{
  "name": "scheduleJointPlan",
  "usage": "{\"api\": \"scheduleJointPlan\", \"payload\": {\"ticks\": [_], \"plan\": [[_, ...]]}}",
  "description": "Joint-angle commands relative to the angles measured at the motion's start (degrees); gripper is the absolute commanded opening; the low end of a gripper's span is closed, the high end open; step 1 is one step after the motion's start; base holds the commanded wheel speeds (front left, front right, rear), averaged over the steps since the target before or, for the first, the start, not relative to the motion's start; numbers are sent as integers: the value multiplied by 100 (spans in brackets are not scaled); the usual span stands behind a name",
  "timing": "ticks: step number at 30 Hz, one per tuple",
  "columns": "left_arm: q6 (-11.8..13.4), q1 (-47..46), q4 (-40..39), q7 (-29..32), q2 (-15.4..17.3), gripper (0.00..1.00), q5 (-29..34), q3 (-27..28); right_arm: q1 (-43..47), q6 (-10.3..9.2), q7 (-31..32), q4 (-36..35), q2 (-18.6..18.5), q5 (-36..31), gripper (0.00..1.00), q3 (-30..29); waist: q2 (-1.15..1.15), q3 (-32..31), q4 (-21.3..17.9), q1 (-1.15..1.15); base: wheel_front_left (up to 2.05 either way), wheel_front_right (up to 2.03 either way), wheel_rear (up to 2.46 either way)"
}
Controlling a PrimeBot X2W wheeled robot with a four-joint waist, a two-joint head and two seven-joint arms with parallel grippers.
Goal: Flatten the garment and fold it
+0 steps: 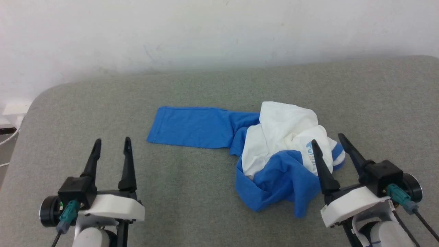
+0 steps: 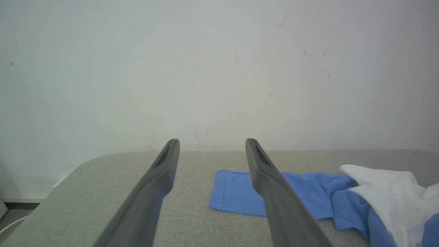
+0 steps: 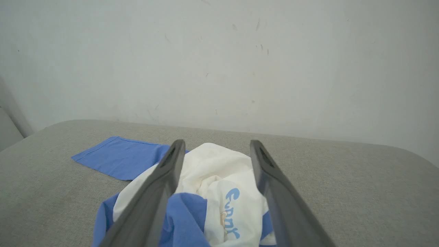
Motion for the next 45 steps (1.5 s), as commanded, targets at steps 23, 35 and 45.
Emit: {"api": "scheduleJointPlan", "payload": {"ticks": [23, 35, 45], "plan": [[-785, 32, -50, -27, -847, 100, 744, 693, -565, -5, 3467, 730, -71, 85, 10, 2092, 0, 307, 332, 0, 0, 0, 0], [-953, 87, 64, -27, -968, 100, 905, 839, -895, -5, 2536, -673, -31, 620, 0, 1340, 0, 148, 301, 0, 0, 0, 0], [-1055, 111, 56, -27, -1008, 100, 966, 869, -243, -5, 2392, -1190, 0, 364, 0, -2615, 0, 110, 151, 0, 0, 0, 0]]}}
